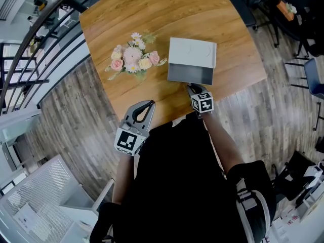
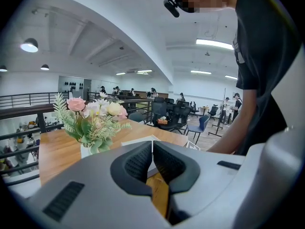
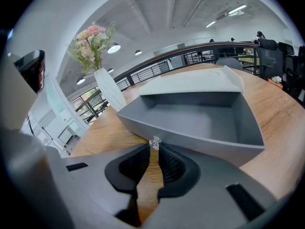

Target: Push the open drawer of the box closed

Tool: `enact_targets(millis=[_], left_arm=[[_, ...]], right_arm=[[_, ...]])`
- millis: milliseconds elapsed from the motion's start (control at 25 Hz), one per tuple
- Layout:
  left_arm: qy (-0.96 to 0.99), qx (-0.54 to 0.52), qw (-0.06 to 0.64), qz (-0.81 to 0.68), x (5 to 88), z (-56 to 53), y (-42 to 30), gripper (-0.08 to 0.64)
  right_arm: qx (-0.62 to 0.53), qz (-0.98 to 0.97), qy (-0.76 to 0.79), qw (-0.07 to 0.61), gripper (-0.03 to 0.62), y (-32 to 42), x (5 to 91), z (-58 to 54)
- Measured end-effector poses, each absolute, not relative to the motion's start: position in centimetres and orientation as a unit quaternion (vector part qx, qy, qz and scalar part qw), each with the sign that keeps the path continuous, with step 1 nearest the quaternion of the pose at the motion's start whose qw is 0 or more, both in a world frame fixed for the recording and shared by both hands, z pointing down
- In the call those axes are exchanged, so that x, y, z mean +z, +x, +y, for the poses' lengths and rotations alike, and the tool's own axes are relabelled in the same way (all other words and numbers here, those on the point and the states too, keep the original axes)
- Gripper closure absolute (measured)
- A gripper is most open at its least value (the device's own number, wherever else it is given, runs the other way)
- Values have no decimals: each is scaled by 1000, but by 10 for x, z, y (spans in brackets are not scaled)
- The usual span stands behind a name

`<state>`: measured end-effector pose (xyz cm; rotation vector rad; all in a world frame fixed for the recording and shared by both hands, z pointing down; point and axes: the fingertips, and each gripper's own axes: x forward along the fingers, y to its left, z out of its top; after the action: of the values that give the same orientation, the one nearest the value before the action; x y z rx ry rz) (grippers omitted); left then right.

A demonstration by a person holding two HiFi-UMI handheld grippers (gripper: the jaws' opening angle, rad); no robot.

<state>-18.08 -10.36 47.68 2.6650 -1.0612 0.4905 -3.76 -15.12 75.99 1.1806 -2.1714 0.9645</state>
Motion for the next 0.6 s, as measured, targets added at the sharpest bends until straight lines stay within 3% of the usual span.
enact_targets(millis=[600], left_arm=[[909,151,112,-373,474,-115,-180,532]], right_arm=[[353,-795,427,246,520,-35,762,-169]])
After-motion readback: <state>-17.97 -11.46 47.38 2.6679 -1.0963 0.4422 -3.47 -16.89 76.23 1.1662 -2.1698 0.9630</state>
